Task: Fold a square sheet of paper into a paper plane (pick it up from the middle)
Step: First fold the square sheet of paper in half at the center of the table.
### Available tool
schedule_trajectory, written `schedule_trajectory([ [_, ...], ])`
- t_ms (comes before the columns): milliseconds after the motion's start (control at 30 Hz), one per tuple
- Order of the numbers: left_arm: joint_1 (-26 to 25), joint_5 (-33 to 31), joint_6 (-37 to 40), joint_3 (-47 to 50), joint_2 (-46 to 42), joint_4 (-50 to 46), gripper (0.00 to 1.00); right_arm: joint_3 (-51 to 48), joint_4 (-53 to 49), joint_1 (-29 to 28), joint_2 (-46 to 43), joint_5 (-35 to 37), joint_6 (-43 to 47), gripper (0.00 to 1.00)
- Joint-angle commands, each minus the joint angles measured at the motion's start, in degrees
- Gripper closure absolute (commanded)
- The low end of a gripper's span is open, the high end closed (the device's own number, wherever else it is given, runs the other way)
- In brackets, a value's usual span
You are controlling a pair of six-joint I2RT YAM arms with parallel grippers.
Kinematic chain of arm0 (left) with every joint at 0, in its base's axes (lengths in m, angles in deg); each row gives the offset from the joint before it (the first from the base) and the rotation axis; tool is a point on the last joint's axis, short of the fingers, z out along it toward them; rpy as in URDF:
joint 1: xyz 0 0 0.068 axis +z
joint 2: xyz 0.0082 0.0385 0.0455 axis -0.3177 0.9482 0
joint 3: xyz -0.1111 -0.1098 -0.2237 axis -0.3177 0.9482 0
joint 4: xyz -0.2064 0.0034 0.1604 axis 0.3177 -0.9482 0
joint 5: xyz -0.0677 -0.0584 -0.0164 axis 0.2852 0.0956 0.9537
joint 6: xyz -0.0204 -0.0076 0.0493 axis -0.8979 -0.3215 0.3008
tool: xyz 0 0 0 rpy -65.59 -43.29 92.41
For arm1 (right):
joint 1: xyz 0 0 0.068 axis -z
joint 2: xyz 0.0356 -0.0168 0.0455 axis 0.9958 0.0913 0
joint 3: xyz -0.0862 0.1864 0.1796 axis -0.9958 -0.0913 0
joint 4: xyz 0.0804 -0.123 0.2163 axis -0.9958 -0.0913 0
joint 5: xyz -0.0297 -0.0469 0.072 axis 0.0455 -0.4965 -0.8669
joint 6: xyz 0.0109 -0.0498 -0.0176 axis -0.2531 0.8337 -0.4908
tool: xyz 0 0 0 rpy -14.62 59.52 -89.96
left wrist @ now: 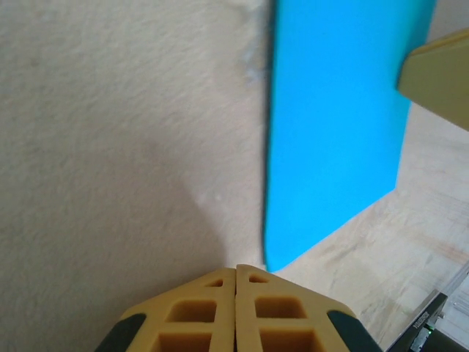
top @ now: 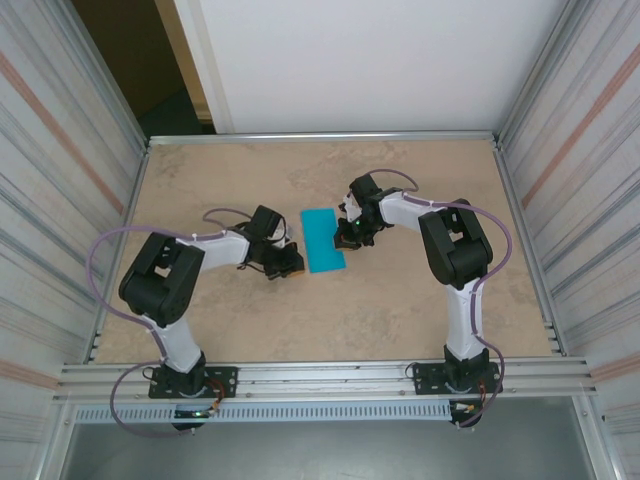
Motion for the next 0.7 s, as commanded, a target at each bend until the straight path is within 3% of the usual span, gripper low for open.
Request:
schedule_trajectory([
  [0,-3.4,0.0,3.1,-3.2,-2.5,0.5,0.92,-4.8,-8.3,1.3,8.6,19.0,0.3,0.97],
  [133,-4.7,-2.4,0.8,-4.9,0.6,2.6,0.93,-4.9,-8.4,1.3,8.6,19.2,0.3,0.97],
  [400,-4.8,0.2,-2.1,-5.7,7.6,4.6,0.93,-5.1,-8.3,1.4,8.7,19.3,0.4,0.97],
  [667,-2.8,-0.5,-1.6,6.4,3.9,8.1,0.93,-4.9,-8.7,1.5,8.0,18.2,0.1,0.97],
])
